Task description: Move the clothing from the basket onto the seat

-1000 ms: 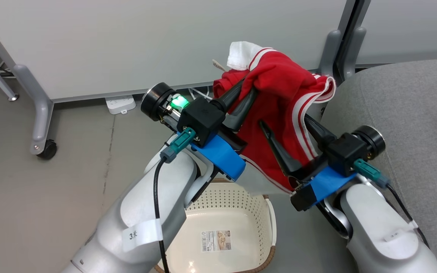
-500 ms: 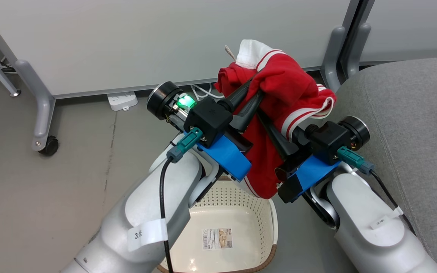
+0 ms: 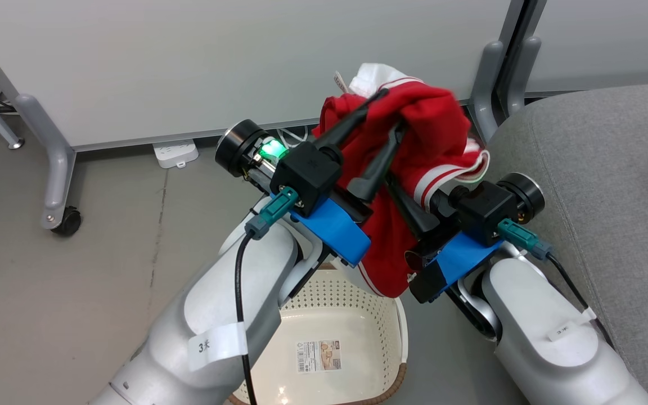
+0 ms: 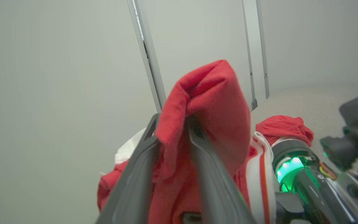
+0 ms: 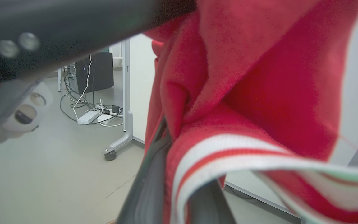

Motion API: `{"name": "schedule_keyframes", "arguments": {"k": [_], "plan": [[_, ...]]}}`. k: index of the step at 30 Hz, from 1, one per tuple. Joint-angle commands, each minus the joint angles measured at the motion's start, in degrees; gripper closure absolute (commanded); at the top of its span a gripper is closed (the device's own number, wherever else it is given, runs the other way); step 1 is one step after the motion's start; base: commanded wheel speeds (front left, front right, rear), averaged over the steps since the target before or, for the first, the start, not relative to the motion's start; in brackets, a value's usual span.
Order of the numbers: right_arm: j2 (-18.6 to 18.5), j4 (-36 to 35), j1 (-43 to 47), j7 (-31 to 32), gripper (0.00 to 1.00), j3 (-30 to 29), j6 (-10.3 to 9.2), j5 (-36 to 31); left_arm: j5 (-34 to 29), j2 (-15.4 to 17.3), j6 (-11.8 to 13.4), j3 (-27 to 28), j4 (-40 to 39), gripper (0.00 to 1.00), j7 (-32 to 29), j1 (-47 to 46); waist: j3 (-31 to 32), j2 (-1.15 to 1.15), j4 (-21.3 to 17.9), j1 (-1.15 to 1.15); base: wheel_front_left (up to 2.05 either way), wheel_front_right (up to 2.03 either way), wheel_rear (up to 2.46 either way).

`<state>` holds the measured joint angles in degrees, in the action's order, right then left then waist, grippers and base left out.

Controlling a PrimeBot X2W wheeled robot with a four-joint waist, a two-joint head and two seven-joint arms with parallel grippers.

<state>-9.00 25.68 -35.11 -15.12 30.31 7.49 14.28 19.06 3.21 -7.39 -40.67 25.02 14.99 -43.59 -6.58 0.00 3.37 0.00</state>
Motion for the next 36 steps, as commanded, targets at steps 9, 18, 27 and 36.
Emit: {"name": "schedule_keyframes", "arguments": {"k": [9, 18, 27, 36], "plan": [[-0.34, -0.88, 0.72, -0.05, 1.00, -0.71, 0.01, 0.16, -1.59, 0.08, 0.03, 0.88, 0.26, 0.00, 0.29, 0.12, -0.68, 0.00, -0.39, 0.00, 0.00, 0.00, 0.00], [-0.07, -1.68, 1.70, -0.05, 1.00, -2.78, 0.01, -0.37, -1.96, 0.72, -0.01, 0.79, 0.78, 0.00, 0.28, 0.01, -2.32, 0.00, -2.83, 0.00, 0.00, 0.00, 0.00], [-0.55, -3.71, 2.58, -0.06, 1.00, -7.36, 0.01, -1.22, -2.24, 1.61, -0.06, -0.19, 1.03, 0.00, 0.28, -0.75, -5.99, 0.00, -7.49, 0.00, 0.00, 0.00, 0.00], [-0.03, -6.50, 3.86, -0.06, 1.00, -14.63, 0.01, -2.54, -2.40, 2.74, -0.10, -2.61, 1.42, 0.00, 0.27, -1.68, -9.63, 0.00, -12.93, 0.00, 0.00, 0.00, 0.00]]}}
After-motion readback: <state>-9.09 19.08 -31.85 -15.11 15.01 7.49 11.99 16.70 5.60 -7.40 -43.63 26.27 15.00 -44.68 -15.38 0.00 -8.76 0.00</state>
